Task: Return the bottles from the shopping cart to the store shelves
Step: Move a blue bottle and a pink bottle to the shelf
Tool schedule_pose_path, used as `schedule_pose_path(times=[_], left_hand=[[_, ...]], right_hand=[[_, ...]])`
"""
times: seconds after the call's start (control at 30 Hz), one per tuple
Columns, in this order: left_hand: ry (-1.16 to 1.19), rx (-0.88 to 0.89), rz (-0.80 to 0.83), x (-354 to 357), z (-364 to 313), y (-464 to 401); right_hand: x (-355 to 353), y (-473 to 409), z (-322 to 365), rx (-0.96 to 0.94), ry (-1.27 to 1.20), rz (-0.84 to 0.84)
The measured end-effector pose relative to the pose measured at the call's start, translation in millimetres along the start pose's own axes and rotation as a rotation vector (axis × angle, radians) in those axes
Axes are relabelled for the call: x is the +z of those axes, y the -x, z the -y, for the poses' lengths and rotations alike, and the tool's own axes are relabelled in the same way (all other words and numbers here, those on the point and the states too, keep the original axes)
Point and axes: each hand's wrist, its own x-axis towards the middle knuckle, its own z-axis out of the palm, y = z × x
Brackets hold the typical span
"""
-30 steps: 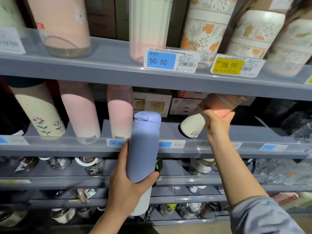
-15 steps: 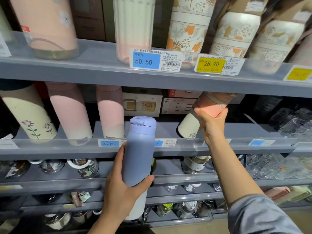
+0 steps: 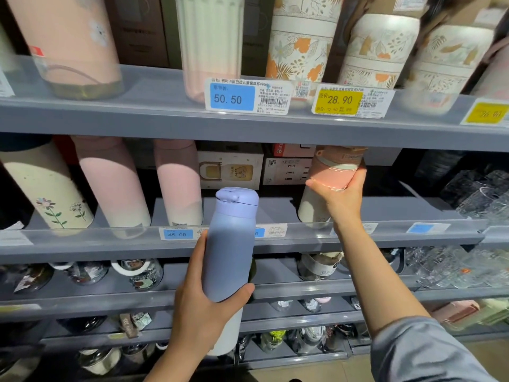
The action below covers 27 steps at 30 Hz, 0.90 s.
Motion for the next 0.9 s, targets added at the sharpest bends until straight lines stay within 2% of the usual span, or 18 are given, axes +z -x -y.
schedule_pose_path(times=[0.3,0.43,0.47,0.5,0.6,0.63,0.73,0.8,0.9], left_hand=[[-0.069,0.054,0.025,9.7,2.8,-8.2],[-0.13,0.088,0.016,12.9,-2.2,-14.6],[-0.14,0.083,0.007,14.9,-3.5,-16.2],[-0.15,0.077,-0.003,17.5,-4.6,-17.8],[-0.238,0.136,-0.054,29.3,-8.9,-22.5],[-0.278,0.179,-0.057,32.3,-10.3,-24.0],[-0.461,0.338,-0.059,34.3,-14.8,-28.9],[-0.505,0.345,-0.011,29.2,-20.5,-34.4],[-0.319,0.237,0.12,16.0,-27.6,-39.4]], right_hand=[[-18.6,-0.7,-2.1,0.028,0.049,0.061],[-20.4,38.0,7.1,-0.103,0.068,-0.214],[-19.3,56.6,13.8,-0.14,0.045,-0.235],[-15.7,77.5,22.6,-0.14,0.022,-0.166],[6.6,133.5,50.2,0.061,-0.066,0.424],[13.7,143.3,54.7,0.099,-0.099,0.54],[27.3,148.7,60.9,0.117,-0.156,0.519],[30.9,140.9,65.6,0.192,-0.243,0.491],[34.7,122.0,68.5,0.317,-0.355,0.533]])
